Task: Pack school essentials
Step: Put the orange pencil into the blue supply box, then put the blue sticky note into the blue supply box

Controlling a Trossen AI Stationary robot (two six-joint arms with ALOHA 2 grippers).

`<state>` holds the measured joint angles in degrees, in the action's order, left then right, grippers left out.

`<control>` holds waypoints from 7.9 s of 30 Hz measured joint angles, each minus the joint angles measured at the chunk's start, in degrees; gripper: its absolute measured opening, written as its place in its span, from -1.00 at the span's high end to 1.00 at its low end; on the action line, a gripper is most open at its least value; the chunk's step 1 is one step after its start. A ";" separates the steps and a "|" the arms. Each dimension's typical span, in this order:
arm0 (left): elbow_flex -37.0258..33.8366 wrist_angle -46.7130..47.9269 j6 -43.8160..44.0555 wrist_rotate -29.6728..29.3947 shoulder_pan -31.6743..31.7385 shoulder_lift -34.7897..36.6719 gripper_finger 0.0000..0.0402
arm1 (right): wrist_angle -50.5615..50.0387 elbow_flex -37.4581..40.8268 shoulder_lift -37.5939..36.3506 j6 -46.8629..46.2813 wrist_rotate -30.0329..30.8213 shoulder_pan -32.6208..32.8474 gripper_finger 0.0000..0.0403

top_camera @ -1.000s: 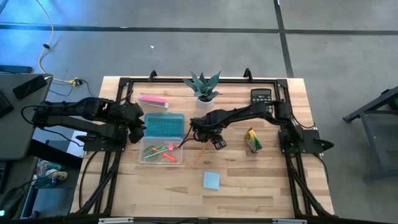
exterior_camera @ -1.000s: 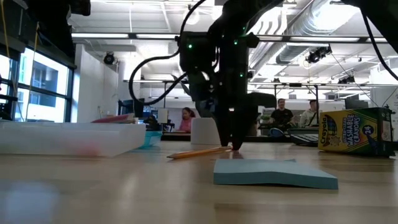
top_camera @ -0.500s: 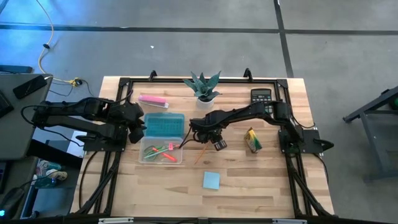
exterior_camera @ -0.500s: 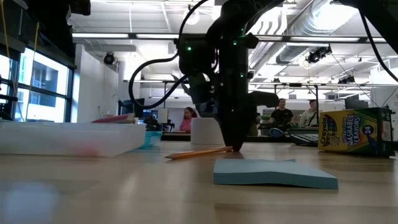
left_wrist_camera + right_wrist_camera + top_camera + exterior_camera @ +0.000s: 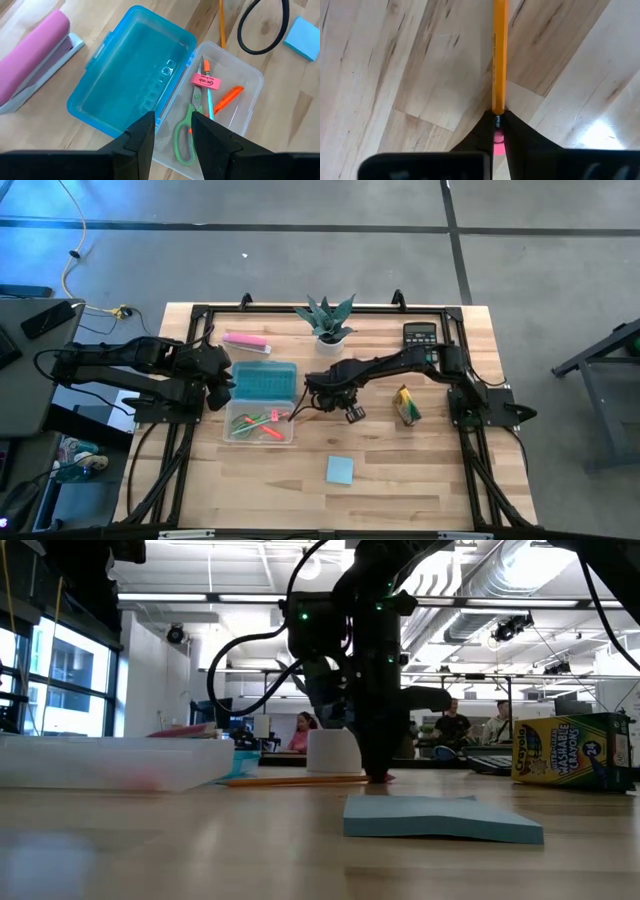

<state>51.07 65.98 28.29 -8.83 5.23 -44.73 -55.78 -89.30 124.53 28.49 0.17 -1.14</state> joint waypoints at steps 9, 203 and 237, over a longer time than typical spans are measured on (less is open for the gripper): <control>0.00 0.01 0.00 -0.86 -0.01 0.01 0.42 | -2.81 0.15 -0.96 -6.71 -1.51 0.28 0.98; 0.48 0.21 -2.54 -1.83 17.28 -6.01 1.00 | 15.80 -13.90 -2.70 -6.47 -0.56 7.60 0.98; 0.46 0.22 -1.95 -0.81 17.25 -6.05 1.00 | 10.80 -13.90 1.83 -14.19 0.26 7.53 0.55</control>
<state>51.53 66.19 26.35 -9.63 22.48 -50.78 -44.98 -103.20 126.36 14.30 0.43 6.39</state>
